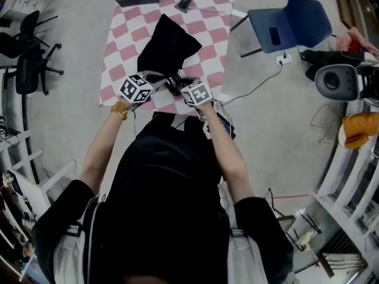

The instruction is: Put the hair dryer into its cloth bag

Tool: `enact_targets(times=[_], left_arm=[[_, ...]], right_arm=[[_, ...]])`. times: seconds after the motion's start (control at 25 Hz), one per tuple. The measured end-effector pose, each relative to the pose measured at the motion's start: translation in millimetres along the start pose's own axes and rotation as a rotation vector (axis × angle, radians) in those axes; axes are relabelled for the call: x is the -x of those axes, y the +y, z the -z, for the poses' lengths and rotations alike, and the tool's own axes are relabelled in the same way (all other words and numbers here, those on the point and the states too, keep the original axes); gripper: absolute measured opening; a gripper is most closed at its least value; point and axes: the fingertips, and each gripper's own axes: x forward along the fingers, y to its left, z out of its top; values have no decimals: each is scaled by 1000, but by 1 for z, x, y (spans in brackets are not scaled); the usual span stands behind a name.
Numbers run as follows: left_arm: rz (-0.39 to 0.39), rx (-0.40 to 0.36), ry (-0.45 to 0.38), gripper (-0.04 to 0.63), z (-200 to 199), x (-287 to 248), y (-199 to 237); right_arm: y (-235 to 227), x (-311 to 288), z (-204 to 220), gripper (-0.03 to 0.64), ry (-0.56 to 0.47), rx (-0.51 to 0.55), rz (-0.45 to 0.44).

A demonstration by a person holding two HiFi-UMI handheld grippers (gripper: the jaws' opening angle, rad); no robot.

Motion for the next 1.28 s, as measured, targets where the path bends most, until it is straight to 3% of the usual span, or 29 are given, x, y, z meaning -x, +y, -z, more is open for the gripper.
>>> enact_targets(times=[0.32, 0.48, 0.6, 0.76, 0.96, 1.08, 1.28], left_arm=[[33, 5, -15, 29, -13, -1, -8], [65, 52, -116, 29, -39, 16, -3], [143, 131, -222, 29, -63, 39, -5], [194, 180, -296, 29, -72, 62, -4], [179, 379, -503, 29, -78, 87, 10], [185, 366, -536, 28, -81, 96, 5], [240, 307, -567, 26, -79, 107, 6]], right_arm=[[6, 23, -52, 123, -179, -95, -13], [17, 41, -90, 120, -286, -172, -94], [29, 58, -121, 120, -367, -218, -155], [45, 67, -145, 120, -327, -101, -191], [65, 73, -155, 118, -268, 85, -192], [75, 73, -158, 117, -204, 198, -157], [84, 67, -162, 115, -167, 175, -141]])
